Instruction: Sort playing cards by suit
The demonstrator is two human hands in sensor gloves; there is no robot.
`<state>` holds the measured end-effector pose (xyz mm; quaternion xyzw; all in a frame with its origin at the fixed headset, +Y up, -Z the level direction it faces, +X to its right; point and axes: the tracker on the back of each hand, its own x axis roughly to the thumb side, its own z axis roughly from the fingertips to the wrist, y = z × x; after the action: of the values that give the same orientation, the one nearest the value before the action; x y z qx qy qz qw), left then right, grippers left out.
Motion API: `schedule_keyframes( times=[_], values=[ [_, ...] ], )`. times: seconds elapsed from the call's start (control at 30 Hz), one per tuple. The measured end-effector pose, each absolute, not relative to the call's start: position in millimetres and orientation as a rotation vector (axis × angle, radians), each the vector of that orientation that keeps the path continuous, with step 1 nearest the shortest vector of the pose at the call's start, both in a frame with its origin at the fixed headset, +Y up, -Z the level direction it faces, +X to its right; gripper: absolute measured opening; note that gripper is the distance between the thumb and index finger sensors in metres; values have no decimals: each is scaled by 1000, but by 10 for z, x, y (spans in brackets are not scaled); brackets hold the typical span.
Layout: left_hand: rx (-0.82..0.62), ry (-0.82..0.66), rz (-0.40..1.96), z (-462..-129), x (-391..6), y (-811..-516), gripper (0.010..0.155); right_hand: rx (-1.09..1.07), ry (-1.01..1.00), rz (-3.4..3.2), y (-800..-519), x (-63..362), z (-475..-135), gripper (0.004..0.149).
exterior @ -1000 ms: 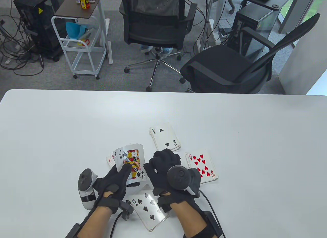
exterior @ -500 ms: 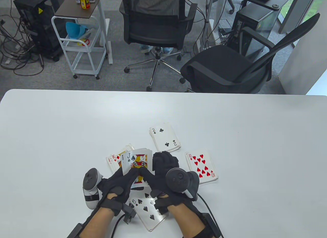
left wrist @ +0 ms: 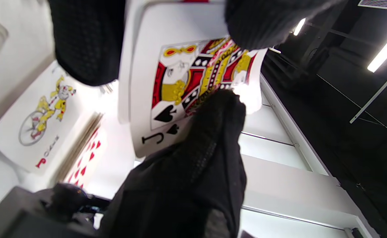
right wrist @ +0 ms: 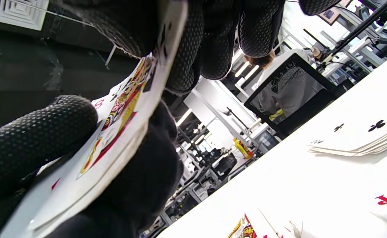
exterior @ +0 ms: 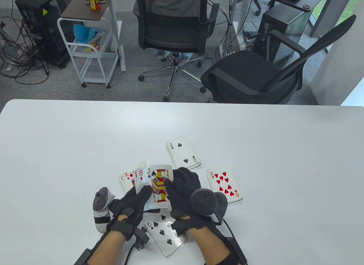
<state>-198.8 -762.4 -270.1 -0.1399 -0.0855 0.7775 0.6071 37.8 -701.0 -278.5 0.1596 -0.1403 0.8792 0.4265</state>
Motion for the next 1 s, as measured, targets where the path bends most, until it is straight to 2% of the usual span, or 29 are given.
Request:
schedule_keyframes(
  times=[0.1, 0.23, 0.37, 0.53, 0.77, 0.87, 1.0],
  values=[
    [-309, -199, 1800, -2704, -2010, -7618, 50, 332, -364, 2191, -6996, 455, -2799, 42],
    [-252, -189, 1830, -2714, -2078, -7591, 49, 296, -340, 2167, -6970, 568, -2840, 40],
    [-141, -157, 1891, -2723, -2223, -7531, 49, 209, -247, 2176, -7010, 714, -2915, 37],
    [23, -93, 1932, -2749, -2499, -7476, 49, 222, 82, 2180, -7136, 619, -2978, 37],
    [21, -55, 1940, -2777, -2550, -7536, 49, 411, 559, 2356, -7264, 256, -2919, 37],
    [-7, -74, 1924, -2772, -2499, -7534, 49, 435, 666, 2424, -7304, 148, -2868, 38],
    [-33, -87, 1915, -2770, -2448, -7540, 49, 413, 702, 2686, -7389, 7, -2814, 40]
  ],
)
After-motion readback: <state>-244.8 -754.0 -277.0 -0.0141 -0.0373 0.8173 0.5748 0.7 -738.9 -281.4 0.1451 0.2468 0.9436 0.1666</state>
